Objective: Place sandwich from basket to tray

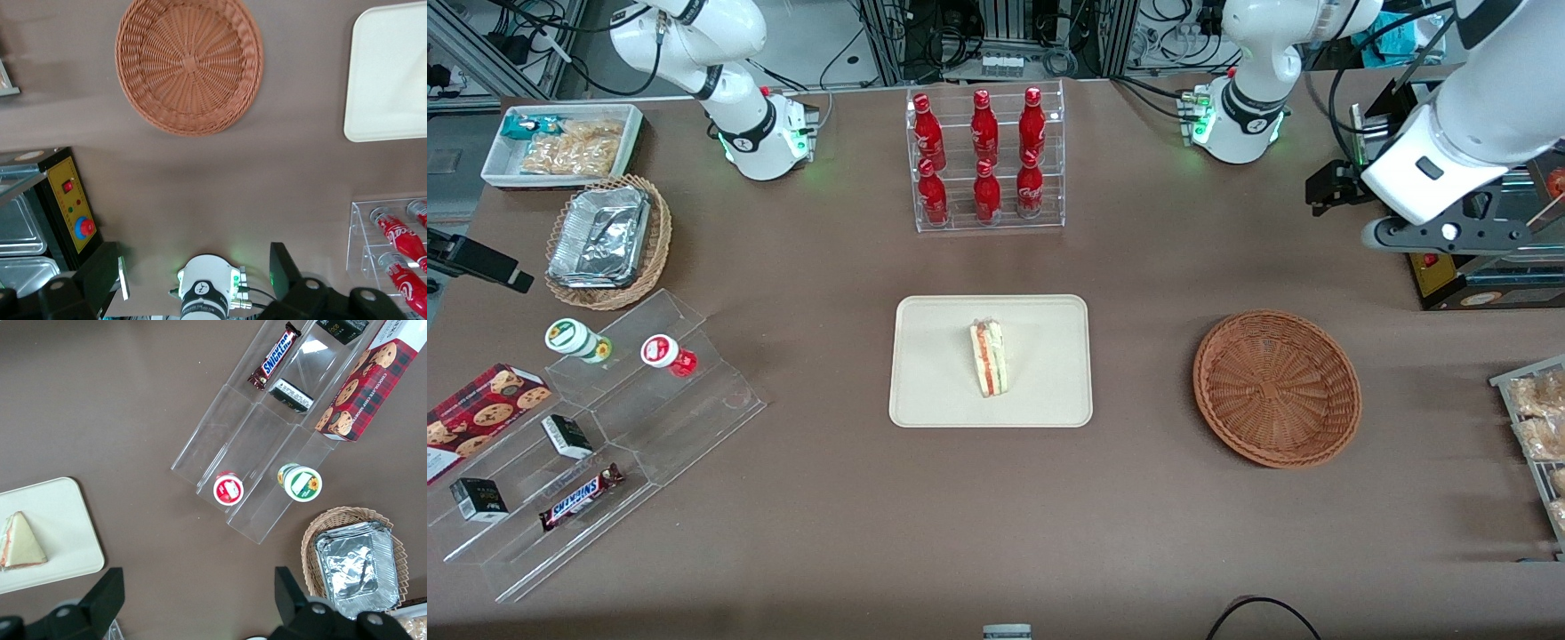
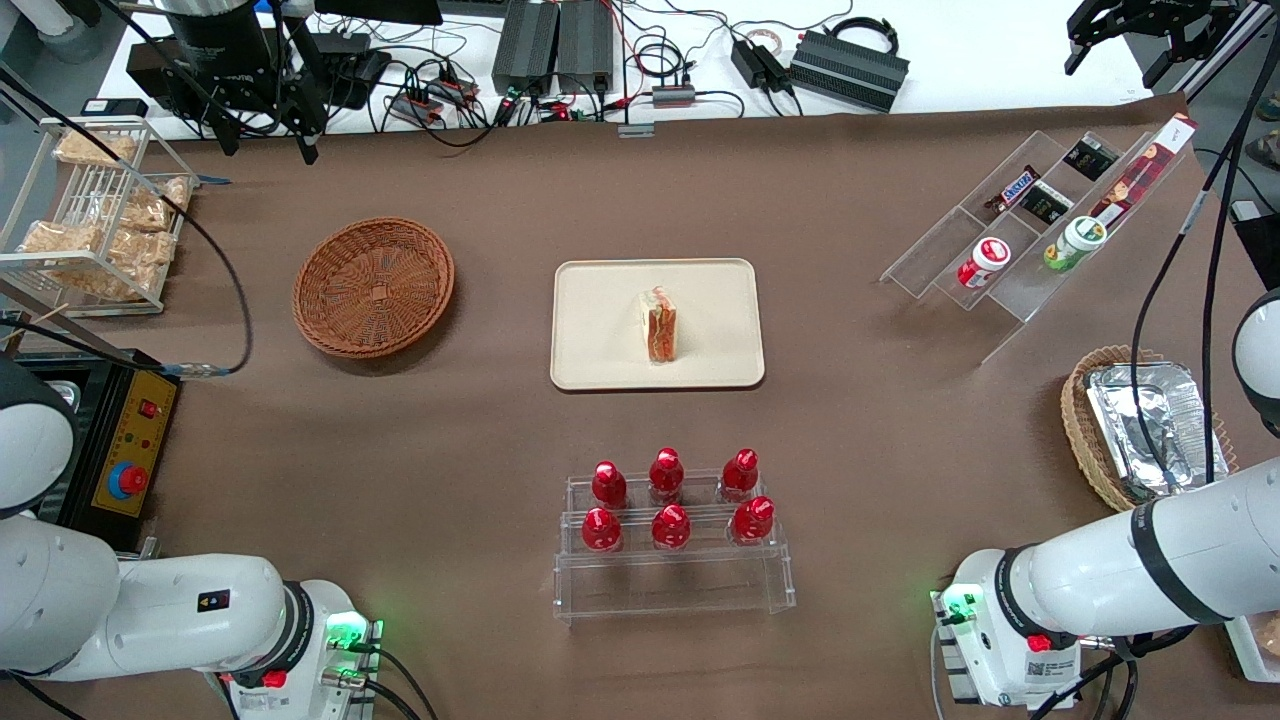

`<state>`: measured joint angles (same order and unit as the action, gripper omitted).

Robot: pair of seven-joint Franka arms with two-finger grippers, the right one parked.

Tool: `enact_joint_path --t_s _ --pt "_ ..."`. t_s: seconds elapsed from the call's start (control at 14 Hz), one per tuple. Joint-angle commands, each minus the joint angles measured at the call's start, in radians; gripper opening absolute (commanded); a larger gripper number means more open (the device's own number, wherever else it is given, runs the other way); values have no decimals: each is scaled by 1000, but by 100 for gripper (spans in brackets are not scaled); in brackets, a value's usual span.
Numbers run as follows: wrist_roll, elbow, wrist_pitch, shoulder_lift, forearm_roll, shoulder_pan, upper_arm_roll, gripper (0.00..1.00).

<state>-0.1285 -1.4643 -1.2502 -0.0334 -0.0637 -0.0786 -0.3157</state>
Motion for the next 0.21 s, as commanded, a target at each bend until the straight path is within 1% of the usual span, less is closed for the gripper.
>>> enact_joint_path --t_s 0.0,0.14 --pt "-8 -59 -35 46 9 -6 7 100" --pt "-10 -59 -52 46 13 -6 6 100"
